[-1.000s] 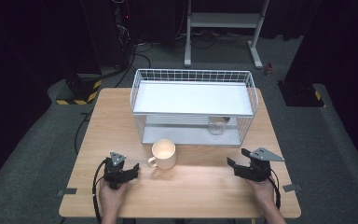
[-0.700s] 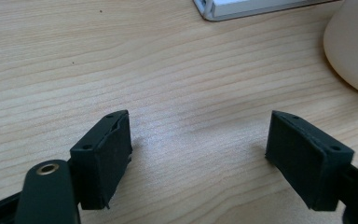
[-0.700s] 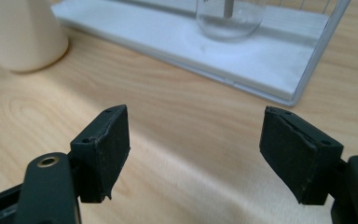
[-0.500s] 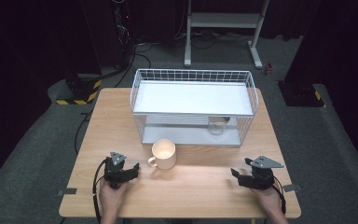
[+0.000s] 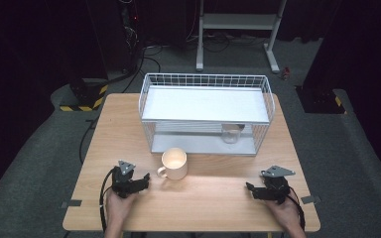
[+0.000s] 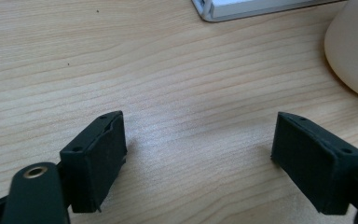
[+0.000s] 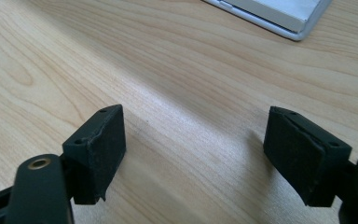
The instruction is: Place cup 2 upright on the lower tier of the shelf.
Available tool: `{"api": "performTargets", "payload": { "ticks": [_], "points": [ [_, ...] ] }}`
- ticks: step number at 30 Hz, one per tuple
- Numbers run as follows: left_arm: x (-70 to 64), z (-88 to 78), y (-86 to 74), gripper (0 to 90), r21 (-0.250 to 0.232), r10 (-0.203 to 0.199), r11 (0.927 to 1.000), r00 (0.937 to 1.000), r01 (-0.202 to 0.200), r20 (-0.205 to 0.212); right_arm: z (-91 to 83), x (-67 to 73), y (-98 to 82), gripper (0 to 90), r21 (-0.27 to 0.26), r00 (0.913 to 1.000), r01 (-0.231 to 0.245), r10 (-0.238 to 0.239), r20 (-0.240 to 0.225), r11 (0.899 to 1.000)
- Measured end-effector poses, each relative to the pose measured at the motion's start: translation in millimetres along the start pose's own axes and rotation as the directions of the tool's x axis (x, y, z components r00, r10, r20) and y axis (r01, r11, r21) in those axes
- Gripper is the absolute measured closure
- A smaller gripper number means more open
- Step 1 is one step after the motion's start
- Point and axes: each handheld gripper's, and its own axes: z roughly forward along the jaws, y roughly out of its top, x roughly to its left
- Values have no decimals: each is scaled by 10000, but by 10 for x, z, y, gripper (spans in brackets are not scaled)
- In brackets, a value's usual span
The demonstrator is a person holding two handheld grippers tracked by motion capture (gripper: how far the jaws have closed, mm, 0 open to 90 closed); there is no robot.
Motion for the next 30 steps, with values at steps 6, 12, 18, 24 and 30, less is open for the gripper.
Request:
{"api": "performTargets", "payload": {
  "ticks": [6,12,18,24,30],
  "points": [
    [25,-3,12,157,60,92,9999,9998,-93,161,21,5,17,198,7,9999,-107,107,63,9999],
    [9,-50,6,167,-25,226,9997,9984,-225,520,19,8,17,198,28,9999,-140,139,72,9999],
    [-28,-128,-9,161,-201,289,9994,9966,-274,777,18,11,17,198,45,9998,-180,180,84,9998],
    [-87,-198,-36,170,-117,543,9985,9937,-534,983,18,12,17,198,44,9998,-182,182,91,9998],
    [-201,-280,-53,167,-417,828,9961,9886,-781,1261,18,11,17,191,50,9998,-193,192,100,9998]
  ]
}}
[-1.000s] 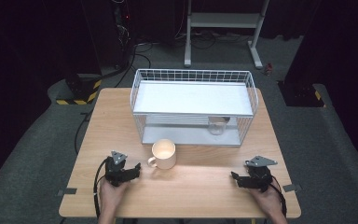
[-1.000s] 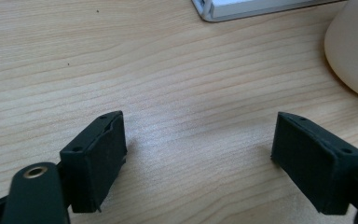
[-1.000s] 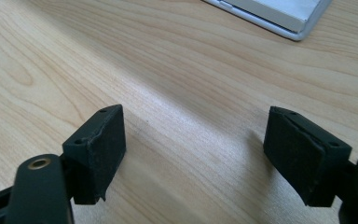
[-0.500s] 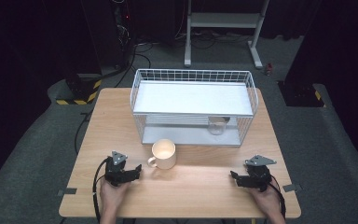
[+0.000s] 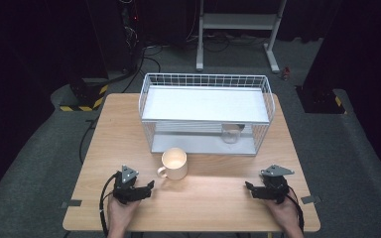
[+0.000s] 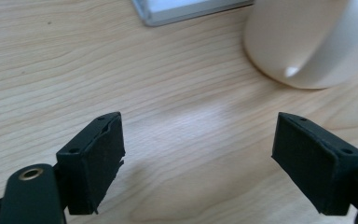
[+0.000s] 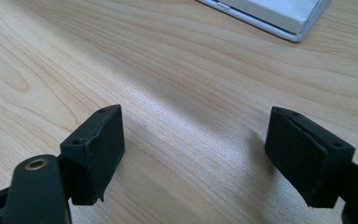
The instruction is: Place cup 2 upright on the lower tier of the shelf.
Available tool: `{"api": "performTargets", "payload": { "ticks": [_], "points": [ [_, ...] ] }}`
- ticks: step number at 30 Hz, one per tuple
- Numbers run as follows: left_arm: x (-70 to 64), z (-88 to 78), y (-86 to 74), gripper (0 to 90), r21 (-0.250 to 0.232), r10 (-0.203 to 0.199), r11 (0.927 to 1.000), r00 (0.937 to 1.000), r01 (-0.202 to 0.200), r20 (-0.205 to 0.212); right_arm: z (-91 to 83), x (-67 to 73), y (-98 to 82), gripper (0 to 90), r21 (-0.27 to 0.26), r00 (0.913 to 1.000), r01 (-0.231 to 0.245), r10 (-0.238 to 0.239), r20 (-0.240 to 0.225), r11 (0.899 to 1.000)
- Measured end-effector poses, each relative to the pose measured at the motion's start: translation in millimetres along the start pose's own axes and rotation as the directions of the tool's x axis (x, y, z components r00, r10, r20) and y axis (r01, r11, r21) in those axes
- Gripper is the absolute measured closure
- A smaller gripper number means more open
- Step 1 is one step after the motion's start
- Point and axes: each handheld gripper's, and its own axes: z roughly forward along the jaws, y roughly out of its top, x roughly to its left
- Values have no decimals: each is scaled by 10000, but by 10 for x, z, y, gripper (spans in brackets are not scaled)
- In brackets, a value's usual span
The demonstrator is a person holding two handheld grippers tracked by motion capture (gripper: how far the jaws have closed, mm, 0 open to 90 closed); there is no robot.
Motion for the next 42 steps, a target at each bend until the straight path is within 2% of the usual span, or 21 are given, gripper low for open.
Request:
{"api": "performTargets", "payload": {
  "ticks": [7,18,24,29,32,35,42],
  "points": [
    [-139,-41,31,161,-154,358,9993,9990,-354,258,4,-7,0,159,40,9999,-128,128,84,9999],
    [-295,47,107,153,-195,611,9980,9954,-598,740,5,-15,0,140,84,9996,-177,176,200,9998],
    [-359,96,186,150,-236,893,9959,9930,-877,775,5,-11,0,134,112,9994,-249,246,245,9996],
    [-416,148,256,150,-356,874,9958,9919,-845,918,4,-10,-1,135,114,9993,-265,262,253,9996],
    [-432,182,295,145,-349,916,9954,9922,-890,843,4,-10,-1,135,112,9993,-266,263,251,9996],
    [-450,199,337,144,-334,1170,9928,9905,-1149,724,3,-10,-1,135,121,9993,-268,264,252,9996],
    [-464,234,397,133,-429,1175,9925,9895,-1142,838,4,-11,-1,135,111,9993,-264,261,253,9996]
  ]
}}
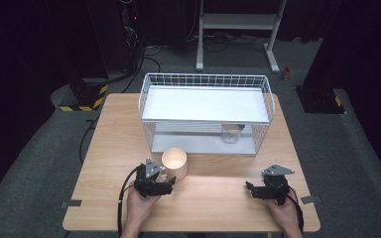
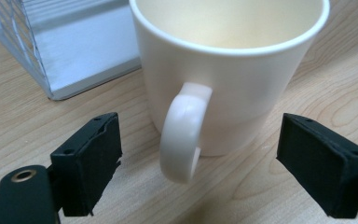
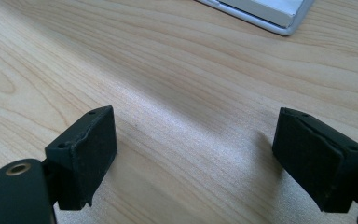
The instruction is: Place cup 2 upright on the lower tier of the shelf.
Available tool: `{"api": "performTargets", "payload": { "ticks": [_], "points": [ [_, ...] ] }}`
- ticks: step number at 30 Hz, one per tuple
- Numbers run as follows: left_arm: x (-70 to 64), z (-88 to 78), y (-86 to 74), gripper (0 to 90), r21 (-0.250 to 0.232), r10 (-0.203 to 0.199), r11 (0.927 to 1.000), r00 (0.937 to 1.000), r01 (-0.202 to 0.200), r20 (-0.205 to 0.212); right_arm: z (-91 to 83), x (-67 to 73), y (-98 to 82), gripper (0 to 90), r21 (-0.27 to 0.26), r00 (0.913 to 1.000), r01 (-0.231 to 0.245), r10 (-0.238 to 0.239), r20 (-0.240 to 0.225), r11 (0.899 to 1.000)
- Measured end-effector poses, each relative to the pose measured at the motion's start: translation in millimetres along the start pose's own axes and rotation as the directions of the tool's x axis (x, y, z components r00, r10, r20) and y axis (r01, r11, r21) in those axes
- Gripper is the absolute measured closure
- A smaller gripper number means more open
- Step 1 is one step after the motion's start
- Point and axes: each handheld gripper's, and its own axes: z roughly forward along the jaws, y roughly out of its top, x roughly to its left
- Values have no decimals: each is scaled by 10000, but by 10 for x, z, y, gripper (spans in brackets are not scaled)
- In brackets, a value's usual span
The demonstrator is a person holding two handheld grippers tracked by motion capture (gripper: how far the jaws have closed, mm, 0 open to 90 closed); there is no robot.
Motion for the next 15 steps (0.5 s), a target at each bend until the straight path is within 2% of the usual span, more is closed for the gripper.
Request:
{"api": "performTargets", "payload": {
  "ticks": [7,15],
  "points": [
    [-12,60,84,93,111,129,9999,9999,-130,97,-1,-1,0,135,17,10000,-38,38,30,10000],
    [-15,133,155,61,-29,-14,10000,9996,15,286,-1,-1,0,135,18,10000,-41,41,29,10000]
  ]
}}
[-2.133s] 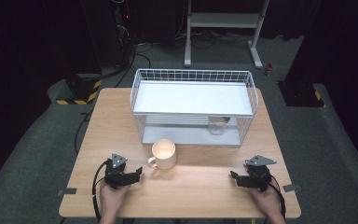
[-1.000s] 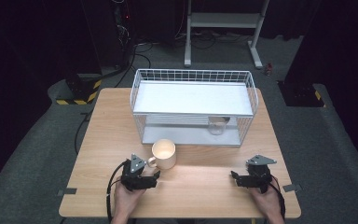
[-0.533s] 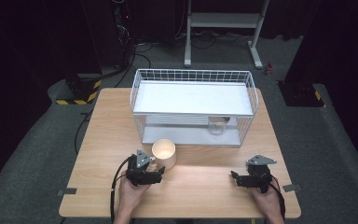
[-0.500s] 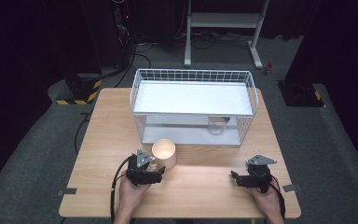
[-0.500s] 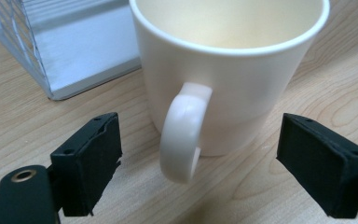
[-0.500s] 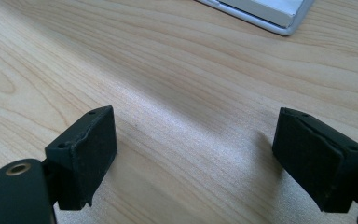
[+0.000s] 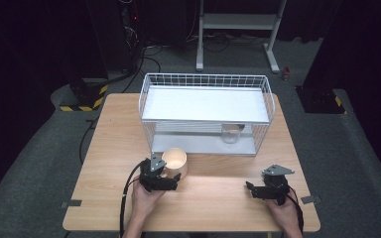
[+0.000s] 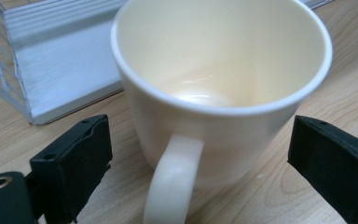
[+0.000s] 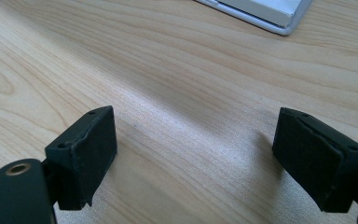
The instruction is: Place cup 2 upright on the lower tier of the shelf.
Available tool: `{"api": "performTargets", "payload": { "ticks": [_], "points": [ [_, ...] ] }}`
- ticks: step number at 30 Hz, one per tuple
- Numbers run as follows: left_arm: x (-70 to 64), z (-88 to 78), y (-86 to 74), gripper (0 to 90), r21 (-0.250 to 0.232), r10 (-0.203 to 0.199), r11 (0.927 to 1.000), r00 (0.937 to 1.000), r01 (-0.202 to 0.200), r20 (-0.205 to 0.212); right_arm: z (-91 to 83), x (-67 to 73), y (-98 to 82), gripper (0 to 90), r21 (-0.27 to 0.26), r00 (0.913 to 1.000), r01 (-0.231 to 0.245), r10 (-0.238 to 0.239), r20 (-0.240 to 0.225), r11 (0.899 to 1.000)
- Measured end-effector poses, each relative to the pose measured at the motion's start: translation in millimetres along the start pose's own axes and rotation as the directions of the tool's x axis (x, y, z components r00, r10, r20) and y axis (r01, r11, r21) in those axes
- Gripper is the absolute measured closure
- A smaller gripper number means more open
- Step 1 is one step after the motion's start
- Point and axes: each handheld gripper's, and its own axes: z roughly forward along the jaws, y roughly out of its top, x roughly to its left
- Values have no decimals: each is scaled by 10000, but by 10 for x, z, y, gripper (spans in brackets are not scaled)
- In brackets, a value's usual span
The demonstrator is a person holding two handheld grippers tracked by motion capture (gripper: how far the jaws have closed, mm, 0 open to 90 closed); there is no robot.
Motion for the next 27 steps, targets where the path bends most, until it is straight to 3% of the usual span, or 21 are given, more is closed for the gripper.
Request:
{"api": "performTargets", "payload": {
  "ticks": [8,22,27],
  "points": [
    [-13,52,95,48,-125,75,9999,10000,-74,60,0,0,0,135,1,10000,-2,2,1,10000],
    [-65,139,197,89,-125,325,9994,9990,-329,-322,0,0,0,135,0,10000,-3,3,-1,10000],
    [-53,146,193,90,-131,287,9995,9994,-289,-205,1,0,-1,135,-11,10000,-2,2,0,10000]
  ]
}}
